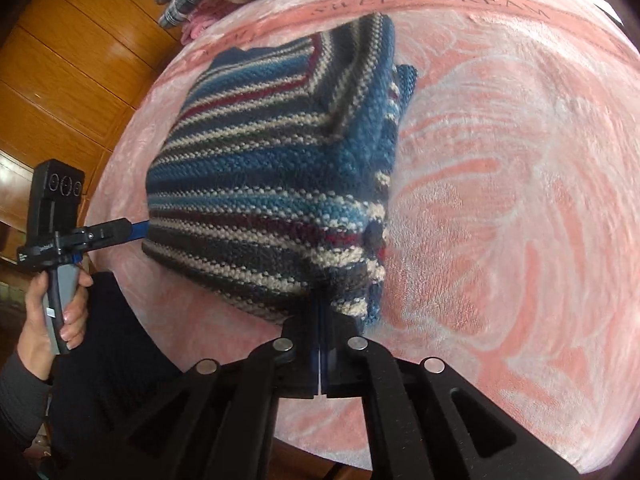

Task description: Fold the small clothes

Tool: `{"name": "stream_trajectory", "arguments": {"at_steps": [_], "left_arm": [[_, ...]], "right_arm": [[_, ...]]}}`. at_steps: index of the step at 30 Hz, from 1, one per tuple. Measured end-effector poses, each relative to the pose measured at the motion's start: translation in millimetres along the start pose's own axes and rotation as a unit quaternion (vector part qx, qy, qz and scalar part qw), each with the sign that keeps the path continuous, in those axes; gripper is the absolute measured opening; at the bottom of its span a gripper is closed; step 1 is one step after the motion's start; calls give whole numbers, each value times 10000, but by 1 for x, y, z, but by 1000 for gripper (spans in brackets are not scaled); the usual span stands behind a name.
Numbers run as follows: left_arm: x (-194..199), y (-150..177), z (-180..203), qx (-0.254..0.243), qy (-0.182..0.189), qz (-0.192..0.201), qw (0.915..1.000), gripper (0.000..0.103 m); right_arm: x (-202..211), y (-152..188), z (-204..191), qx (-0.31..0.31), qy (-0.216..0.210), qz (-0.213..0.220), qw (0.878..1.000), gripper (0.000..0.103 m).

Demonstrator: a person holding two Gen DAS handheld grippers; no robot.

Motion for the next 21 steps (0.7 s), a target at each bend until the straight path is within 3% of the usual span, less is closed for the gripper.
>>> {"name": "stream_trajectory", "arguments": {"at_steps": [3,5,7,9,11,13,16,19,21], "left_arm": [[22,-9,17,-148,-22,257,9996,76],[47,-5,27,-202,-123,412,9989,87],[73,6,35,-262,-508,566,9968,92],[93,23,45,-313,-945,568,9934,96],[109,42,59,-437,-1508,490,9864,100],[118,61,74,-663,-2033,449,9758,100],[127,91,98,-886,-2283,433,9686,100],[142,112,118,-873,-2863,556,9525,100],[155,118,132,-861,-2932,636,9500,100]], "right_arm": [[27,5,-11,-93,-173,251,9995,7],[53,13,-19,-68,-193,514,9985,17],[77,27,-25,-112,-147,766,9969,42],[97,43,-29,-117,130,1059,9942,84],[111,64,-32,-100,439,1277,9908,96],[118,85,-35,-129,805,1352,9875,99],[123,106,-39,-229,1460,1387,9792,99],[146,119,-48,-154,1993,1874,9617,99],[160,122,-62,143,2313,1930,9534,99]]}}
Point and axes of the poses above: each gripper's, at about its wrist camera, not at the fingertips, and x roughly against the way its jaws point, z to its right, y to its underside, the point moved 6 cm from there along -x, roughly the way its jaws point, and after that the axes turned 13 degrees about -x, right-handed, at the moved point
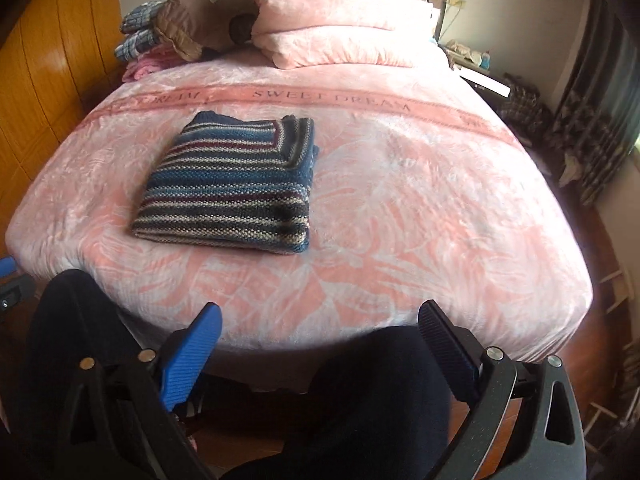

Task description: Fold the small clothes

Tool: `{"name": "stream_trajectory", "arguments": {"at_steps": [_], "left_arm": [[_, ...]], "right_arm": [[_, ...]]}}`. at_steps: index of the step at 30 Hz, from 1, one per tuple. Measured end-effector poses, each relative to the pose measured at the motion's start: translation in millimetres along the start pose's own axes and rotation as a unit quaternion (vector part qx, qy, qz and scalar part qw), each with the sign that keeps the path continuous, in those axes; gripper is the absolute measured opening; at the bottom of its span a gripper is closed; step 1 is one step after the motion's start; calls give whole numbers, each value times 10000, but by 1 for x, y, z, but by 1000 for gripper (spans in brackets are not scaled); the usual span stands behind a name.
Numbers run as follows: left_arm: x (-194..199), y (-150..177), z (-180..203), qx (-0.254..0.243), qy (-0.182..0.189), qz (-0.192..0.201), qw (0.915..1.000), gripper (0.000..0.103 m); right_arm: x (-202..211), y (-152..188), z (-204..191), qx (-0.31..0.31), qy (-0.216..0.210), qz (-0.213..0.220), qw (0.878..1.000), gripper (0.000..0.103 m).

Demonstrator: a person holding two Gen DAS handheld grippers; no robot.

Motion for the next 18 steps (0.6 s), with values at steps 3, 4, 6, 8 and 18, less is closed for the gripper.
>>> {"name": "stream_trajectory", "arguments": {"at_steps": [3,4,6,8,18], "left_arm": [[33,-8,6,4,229,71,9997,100],[47,-11,7,-52,377,124,9992,100],[77,-21,7,-26,644,395,9971,100],[105,-27,3,58,670,540,9963,100],[123,-33,33,-502,56,348,9981,100]], "right_arm": [[36,-8,-11,316,27,242,9992,99],[49,-12,-12,294,64,359,9989,99],[75,-21,-15,295,4,540,9981,99],[99,-28,-16,189,-54,677,9975,99],[130,-26,-26,12,-289,549,9981,99]]}}
Point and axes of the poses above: each gripper's, at about its wrist camera, not at the fingertips, and x roughly against the way its jaws point, z to its right, y to its underside, the point moved 6 cm from there along -x, roughly the way its jaws point, and after that the axes turned 13 degrees about -x, right-handed, at the moved point
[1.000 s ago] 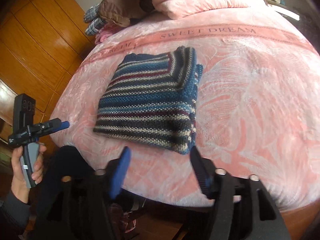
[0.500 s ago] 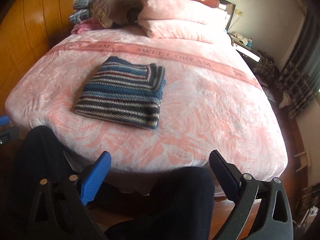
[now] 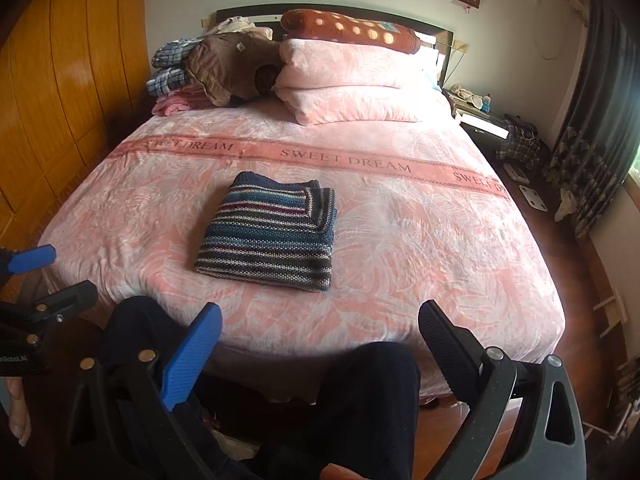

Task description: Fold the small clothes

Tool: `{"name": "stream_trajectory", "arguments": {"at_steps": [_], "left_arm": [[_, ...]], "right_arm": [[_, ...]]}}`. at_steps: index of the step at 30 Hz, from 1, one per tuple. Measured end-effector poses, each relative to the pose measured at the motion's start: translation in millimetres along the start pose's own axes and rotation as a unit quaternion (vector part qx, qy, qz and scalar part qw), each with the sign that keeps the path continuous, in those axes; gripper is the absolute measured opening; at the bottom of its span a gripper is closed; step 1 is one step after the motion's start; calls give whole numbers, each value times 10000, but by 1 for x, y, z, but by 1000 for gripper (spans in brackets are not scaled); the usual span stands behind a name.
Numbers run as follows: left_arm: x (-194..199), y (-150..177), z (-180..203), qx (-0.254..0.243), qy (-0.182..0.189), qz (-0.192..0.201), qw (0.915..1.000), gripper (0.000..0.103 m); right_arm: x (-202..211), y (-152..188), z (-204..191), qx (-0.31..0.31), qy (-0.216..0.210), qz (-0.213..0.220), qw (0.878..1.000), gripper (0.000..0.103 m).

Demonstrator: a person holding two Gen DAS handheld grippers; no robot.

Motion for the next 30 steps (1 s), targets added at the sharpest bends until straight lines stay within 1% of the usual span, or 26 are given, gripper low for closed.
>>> {"name": "stream_trajectory", "arguments": {"at_steps": [1,2,5,11,14,23,30], "left_arm": [[-5,3,1,78,118,-69,9999,100],[-8,5,2,132,123,-121,9998,100],[-13,9,-1,175,68,-192,9996,100],[-17,11,-7,217,12,-258,9994,100],[-17,8,-8,205,-29,-238,9995,100],[-12,0,-14,167,-313,-205,9992,100],[-8,-2,-20,199,-370,-169,9990,100]], "right_arm": [[-3,2,-1,-4,17,-28,10000,99],[-5,4,-2,-6,44,-54,10000,99],[-12,8,-4,-3,32,-165,9999,99],[-16,4,-7,36,61,-130,9999,99],[-18,2,-8,42,71,-144,9999,99],[-21,-1,-10,50,-31,-173,9998,99],[-19,-3,-15,102,-47,-150,9998,99]]}}
Point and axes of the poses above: each gripper's, at about its wrist camera, not at the fingertips, and x roughly against the way its jaws point, z to its right, y to its underside, the point moved 6 cm from there along -x, roughly the way its jaws point, and after that the axes turned 13 degrees about -x, right-handed, at the moved point
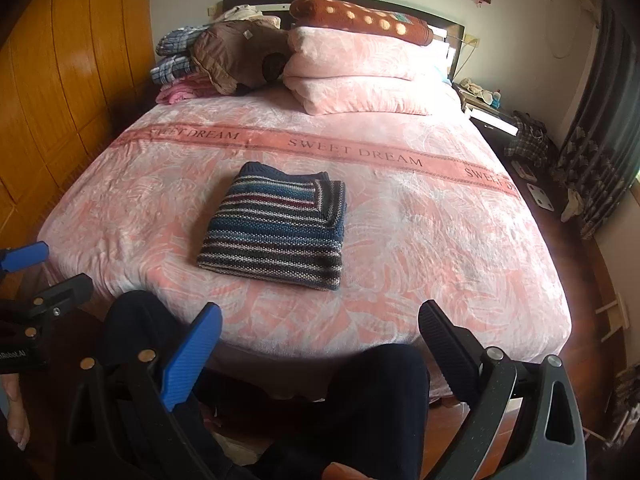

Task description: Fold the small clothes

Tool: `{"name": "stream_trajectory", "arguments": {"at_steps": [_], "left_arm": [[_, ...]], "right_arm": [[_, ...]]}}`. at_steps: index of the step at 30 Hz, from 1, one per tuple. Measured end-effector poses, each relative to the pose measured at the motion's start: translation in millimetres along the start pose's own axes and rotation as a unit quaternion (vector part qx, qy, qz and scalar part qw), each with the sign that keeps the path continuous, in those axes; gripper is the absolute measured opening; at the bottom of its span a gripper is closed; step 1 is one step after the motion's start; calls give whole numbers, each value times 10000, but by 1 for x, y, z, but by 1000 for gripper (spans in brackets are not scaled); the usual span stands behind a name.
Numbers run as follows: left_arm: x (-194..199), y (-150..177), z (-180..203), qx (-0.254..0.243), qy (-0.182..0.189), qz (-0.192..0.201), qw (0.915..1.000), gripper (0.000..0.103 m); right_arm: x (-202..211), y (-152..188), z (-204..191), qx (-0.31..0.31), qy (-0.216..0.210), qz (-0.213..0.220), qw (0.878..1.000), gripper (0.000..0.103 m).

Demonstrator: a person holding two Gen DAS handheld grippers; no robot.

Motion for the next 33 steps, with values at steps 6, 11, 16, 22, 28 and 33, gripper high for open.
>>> {"name": "stream_trajectory", "arguments": {"at_steps": [6,11,16,22,28,33], "left_arm": [[3,0,-3,19,-73,47,10000,100],[3,-1,-4,29,-95,80,9999,100],[3,-1,-4,33,-102,71,9999,100],[3,-1,-4,40,-101,64,9999,100],[2,-1,-4,29,-120,66,9999,100],[2,-1,-4,23,-132,60,9999,100]], "right_arm": [[2,-1,-5,45,-31,37,10000,99],[3,0,-7,49,-30,45,10000,99],[1,-1,-9,82,-51,47,9999,99],[-1,-1,-11,110,-54,49,9999,99],[-2,0,-12,111,-74,61,9999,99],[-3,0,-13,120,-80,64,9999,99]]}}
Point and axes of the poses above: each gripper's, at about its wrist camera, not at the fingertips, and x roughly against the way its jaws point, z to its right, y to its underside, the point moved 6 cm from there along -x, roughly the way its jaws point, and after that the axes turned 13 degrees about -x, right-handed, at the moved point
